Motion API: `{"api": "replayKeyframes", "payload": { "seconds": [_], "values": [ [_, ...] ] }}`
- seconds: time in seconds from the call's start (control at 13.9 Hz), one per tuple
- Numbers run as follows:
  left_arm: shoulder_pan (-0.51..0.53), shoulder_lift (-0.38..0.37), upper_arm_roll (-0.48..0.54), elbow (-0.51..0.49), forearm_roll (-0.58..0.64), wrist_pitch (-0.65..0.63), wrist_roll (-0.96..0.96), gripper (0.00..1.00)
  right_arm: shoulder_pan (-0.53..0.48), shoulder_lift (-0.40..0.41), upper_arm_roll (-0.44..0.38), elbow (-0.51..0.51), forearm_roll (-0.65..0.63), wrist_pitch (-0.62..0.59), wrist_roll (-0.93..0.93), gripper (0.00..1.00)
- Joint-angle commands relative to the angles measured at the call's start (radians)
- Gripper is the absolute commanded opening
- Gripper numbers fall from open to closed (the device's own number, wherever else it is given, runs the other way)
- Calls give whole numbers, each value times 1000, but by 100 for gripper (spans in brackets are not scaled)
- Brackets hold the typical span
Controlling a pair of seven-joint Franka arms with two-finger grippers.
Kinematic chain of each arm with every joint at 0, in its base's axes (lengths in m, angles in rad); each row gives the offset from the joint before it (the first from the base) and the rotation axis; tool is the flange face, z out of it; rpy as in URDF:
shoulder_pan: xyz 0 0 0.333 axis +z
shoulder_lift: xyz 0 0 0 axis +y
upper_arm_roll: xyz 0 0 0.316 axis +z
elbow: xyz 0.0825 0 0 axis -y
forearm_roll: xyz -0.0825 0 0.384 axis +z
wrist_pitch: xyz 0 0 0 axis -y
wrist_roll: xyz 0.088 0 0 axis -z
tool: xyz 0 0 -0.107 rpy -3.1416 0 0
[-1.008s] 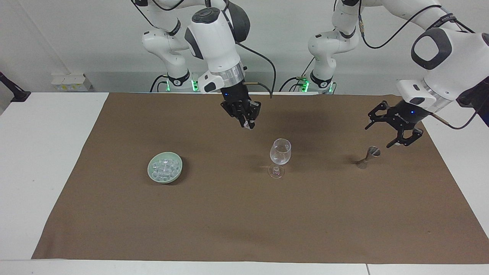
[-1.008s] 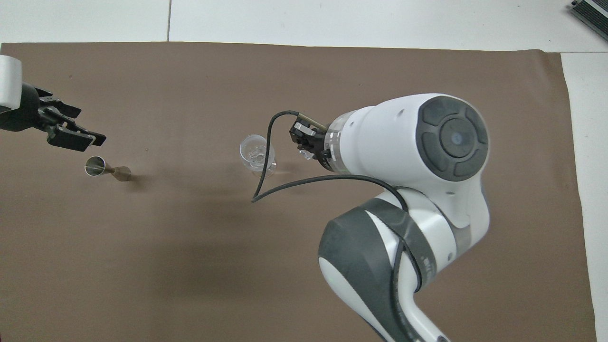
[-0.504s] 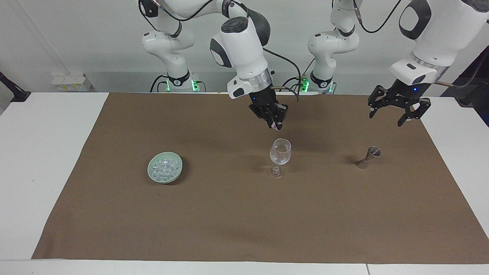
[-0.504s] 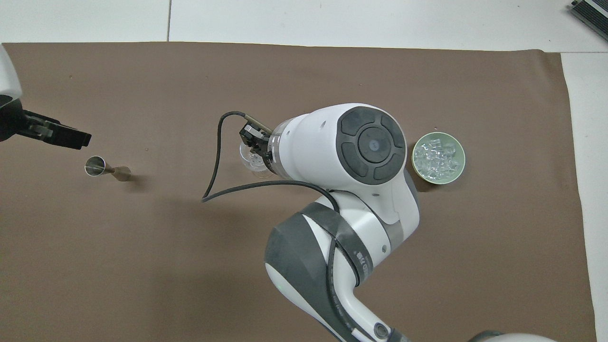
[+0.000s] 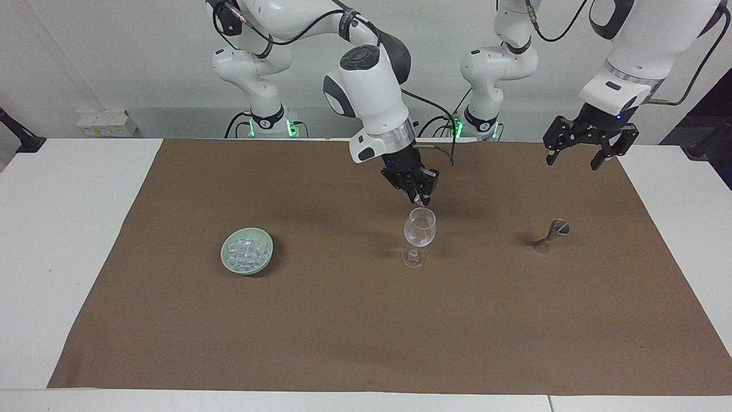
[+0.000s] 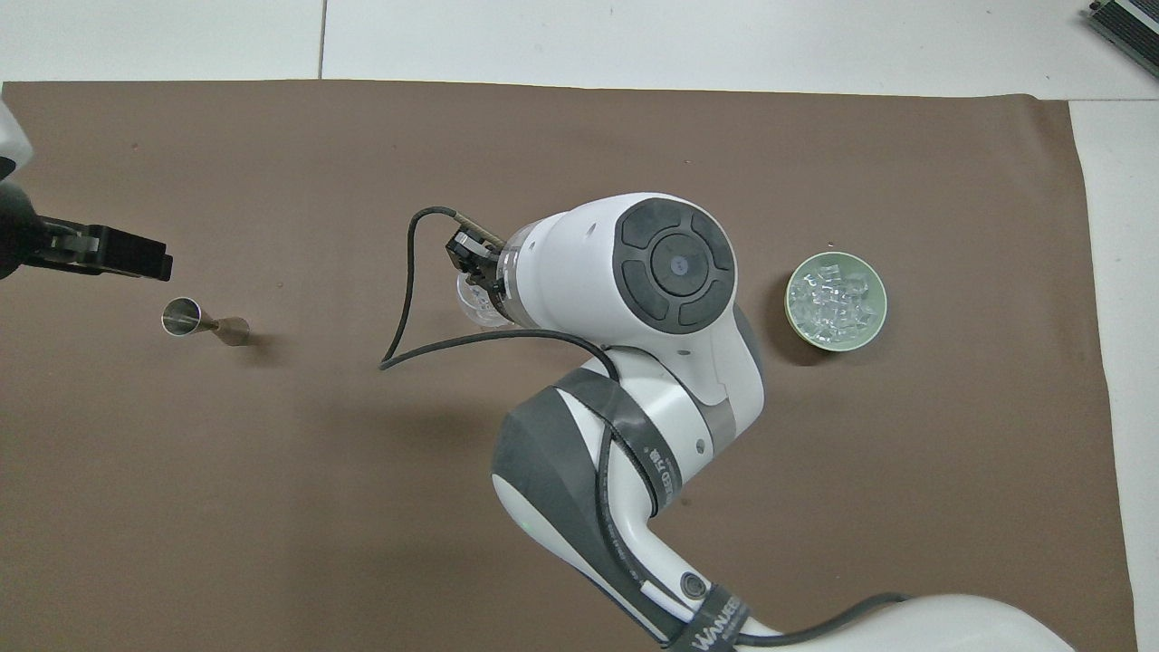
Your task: Pour wine and add ice with both arms
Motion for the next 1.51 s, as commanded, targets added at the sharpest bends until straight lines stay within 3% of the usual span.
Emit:
{"api": "replayKeyframes", "payload": {
  "seconds": [0.0, 0.14, 0.36, 0.58, 0.79, 1.15, 1.44],
  "values": [
    [-10, -1, 2, 18, 23, -25, -29, 100, 14, 36, 4, 28, -33, 17, 0, 0],
    [-31, -1, 18, 15, 22, -25, -23, 100, 14, 48, 4, 28, -62, 41, -1, 0],
    [-198, -11, 190, 12, 23, -32, -28, 100, 16, 64, 4, 26, -78, 46, -3, 0],
    [-229, -13, 225, 7, 25, -59, -29, 100, 28, 65, 4, 26, -101, 46, -1, 0],
    [-298, -10, 334, 9, 25, -59, -21, 100, 28, 68, 4, 25, -101, 72, 0, 0],
    [-292, -2, 333, 16, 23, -65, -21, 100, 27, 68, 4, 25, -102, 71, 0, 5],
    [-298, 2, 328, 16, 25, -79, -21, 100, 27, 68, 4, 26, -101, 64, 2, 16]
  ]
}}
